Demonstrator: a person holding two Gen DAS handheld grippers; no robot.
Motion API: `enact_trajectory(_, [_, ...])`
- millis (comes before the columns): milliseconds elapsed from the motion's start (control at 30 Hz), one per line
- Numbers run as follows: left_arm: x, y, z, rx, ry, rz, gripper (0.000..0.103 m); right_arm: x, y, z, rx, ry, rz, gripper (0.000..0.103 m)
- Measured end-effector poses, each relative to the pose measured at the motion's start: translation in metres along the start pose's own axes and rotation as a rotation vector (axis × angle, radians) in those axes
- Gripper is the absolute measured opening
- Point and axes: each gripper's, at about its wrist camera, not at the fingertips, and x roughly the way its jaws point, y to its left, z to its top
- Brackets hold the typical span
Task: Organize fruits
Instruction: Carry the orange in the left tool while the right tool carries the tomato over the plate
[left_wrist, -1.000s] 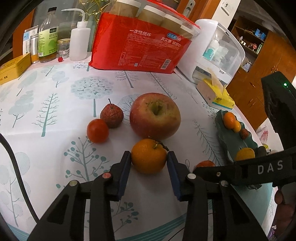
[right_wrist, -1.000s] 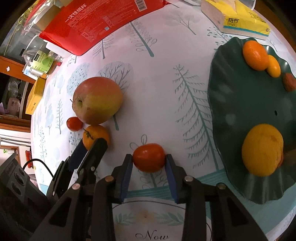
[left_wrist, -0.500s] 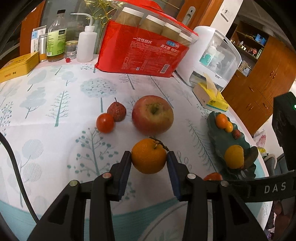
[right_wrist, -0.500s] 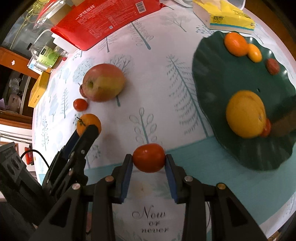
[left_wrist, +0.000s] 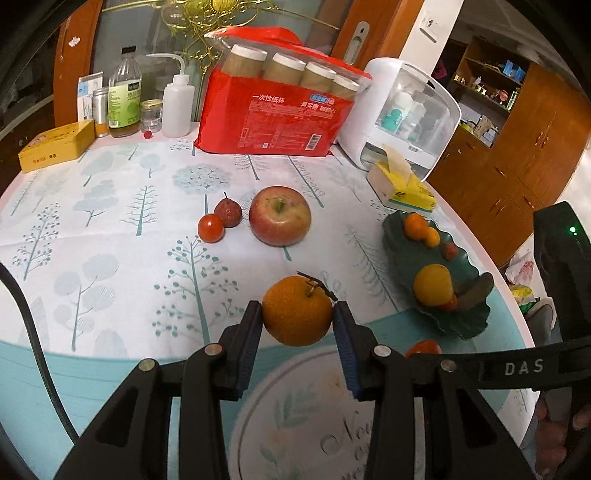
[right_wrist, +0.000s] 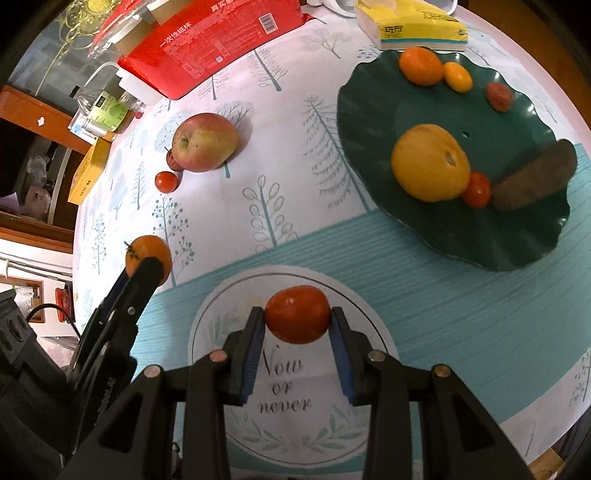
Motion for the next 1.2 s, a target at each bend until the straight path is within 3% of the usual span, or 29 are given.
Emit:
enact_trajectory(567, [-0.025, -0.087, -0.023, -0.066, -0.003, 0.094, 0.038, -0.037, -0.056, -0.018, -0.15, 0.009, 0.033, 0.036])
enact_trajectory(1200, [0.011, -0.211, -0.015, -0.078, -0.024, 0.126, 0.038, -0.08, -0.16, 0.019, -0.249, -0.094, 0.054, 0.036])
